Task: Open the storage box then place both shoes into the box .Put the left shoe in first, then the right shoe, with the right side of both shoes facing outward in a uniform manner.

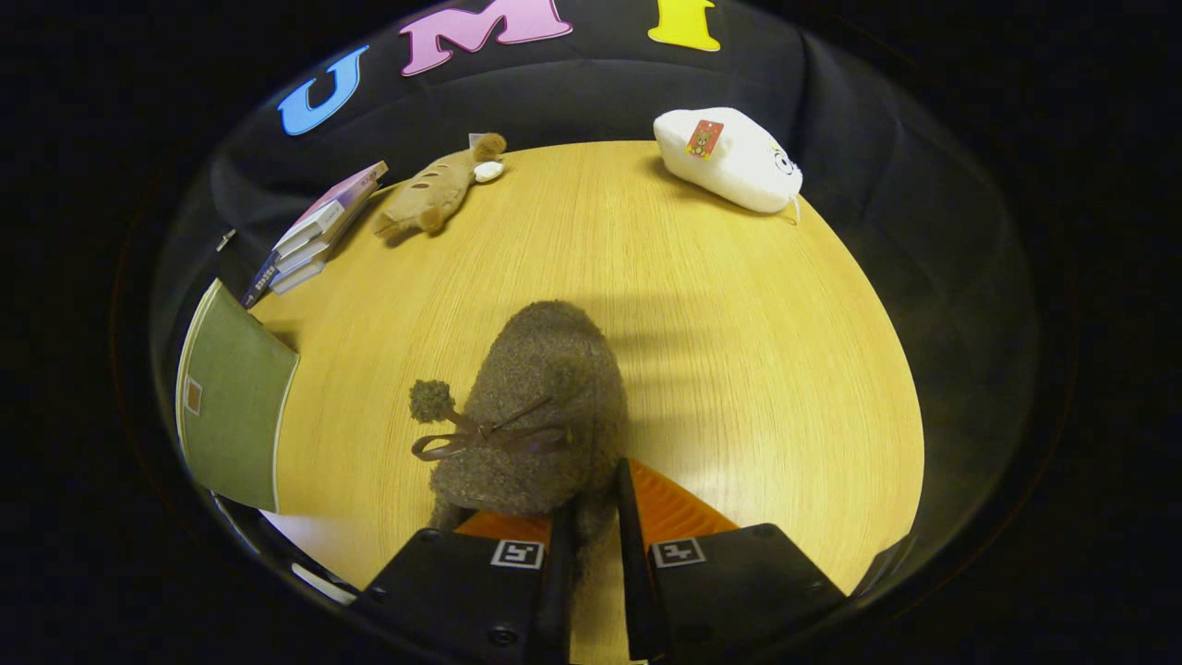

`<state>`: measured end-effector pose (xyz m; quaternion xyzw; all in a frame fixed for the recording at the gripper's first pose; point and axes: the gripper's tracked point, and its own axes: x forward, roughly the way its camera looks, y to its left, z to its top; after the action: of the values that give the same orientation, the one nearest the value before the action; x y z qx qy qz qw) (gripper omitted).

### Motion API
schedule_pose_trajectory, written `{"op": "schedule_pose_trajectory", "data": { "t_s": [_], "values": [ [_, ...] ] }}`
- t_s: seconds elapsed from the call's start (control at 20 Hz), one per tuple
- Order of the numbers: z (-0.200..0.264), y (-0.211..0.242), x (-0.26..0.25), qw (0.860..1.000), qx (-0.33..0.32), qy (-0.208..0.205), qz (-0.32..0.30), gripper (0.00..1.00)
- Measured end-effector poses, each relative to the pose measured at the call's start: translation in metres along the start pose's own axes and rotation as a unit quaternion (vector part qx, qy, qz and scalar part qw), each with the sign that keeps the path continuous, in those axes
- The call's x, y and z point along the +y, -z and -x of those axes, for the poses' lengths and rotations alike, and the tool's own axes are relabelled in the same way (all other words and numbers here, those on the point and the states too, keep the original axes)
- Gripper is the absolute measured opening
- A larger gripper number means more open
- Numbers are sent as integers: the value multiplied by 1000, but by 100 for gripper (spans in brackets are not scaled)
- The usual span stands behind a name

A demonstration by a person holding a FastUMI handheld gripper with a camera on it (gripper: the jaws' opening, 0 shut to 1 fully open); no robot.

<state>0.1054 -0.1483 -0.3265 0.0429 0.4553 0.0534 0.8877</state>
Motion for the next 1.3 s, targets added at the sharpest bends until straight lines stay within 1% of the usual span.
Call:
{"op": "schedule_pose_trajectory", "data": {
  "t_s": [0.05, 0.15, 0.25, 0.4, 0.55, 0.75, 1.05, 1.25, 1.3],
  "values": [
    [-1, 0, -2, 1000, 3, 7, -7, 19],
    [0, 0, -2, 1000, 6, 10, -19, 9],
    [4, 4, 0, 1000, 14, 8, -26, 6],
    [15, 6, 4, 999, 14, 14, -28, 6],
    [41, 2, 20, 998, 7, 8, -62, 6],
    [80, -16, 52, 994, -17, 1, -107, 6],
    [135, -38, 137, 988, -51, -26, -147, 6],
    [160, -45, 217, 985, -58, -64, -152, 6],
    [167, -49, 240, 983, -59, -80, -153, 6]
  ]
}}
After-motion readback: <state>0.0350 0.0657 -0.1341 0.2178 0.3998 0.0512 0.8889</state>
